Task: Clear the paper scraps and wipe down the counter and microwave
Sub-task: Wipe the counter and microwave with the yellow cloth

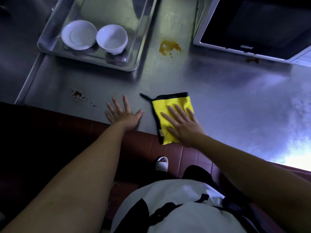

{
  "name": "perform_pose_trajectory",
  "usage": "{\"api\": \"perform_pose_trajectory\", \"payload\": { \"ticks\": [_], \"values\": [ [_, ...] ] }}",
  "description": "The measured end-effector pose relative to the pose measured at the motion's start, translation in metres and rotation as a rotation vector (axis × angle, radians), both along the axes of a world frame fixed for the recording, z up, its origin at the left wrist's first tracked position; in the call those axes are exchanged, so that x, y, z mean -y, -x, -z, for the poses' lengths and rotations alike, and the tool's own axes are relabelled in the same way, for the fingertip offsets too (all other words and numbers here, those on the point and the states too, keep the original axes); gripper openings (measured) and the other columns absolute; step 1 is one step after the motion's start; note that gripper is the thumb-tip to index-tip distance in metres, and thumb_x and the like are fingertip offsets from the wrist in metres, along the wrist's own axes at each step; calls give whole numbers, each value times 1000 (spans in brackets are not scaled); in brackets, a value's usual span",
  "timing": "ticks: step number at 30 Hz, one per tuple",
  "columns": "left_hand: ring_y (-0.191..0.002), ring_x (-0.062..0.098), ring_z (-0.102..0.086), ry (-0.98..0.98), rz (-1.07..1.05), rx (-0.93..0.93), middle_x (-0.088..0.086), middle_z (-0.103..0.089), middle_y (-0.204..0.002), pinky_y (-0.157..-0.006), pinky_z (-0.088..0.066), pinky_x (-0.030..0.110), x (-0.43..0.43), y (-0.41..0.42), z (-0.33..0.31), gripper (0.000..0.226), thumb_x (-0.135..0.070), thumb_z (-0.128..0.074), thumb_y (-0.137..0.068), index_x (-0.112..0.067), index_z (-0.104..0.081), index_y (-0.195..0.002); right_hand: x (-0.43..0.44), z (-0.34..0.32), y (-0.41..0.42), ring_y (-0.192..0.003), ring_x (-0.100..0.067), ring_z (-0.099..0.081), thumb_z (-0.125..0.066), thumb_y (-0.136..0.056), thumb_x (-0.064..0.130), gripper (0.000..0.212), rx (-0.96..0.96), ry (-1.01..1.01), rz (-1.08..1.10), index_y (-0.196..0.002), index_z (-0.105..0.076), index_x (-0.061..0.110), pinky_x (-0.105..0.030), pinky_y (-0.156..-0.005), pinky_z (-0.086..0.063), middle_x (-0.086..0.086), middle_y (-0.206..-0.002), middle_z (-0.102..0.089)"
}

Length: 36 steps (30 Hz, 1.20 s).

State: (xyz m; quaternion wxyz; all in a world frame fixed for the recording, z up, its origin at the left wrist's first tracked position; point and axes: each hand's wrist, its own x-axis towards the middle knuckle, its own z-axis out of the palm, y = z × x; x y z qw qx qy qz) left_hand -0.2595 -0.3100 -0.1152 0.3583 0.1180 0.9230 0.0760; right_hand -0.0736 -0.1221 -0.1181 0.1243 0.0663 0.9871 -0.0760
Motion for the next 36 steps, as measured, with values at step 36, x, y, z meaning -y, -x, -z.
{"api": "perform_pose_trajectory", "payload": {
  "ticks": [36],
  "values": [
    [-152,33,2,-123,-236,-198,13,0,-166,-121,-3,50,-7,-12,-19,83,-55,-56,-92,-30,-13,-158,-53,-31,-96,-153,-11,7,-40,-96,66,67,72,377,397,-156,-22,41,-44,-125,0,13,-165,0]
  ]
}}
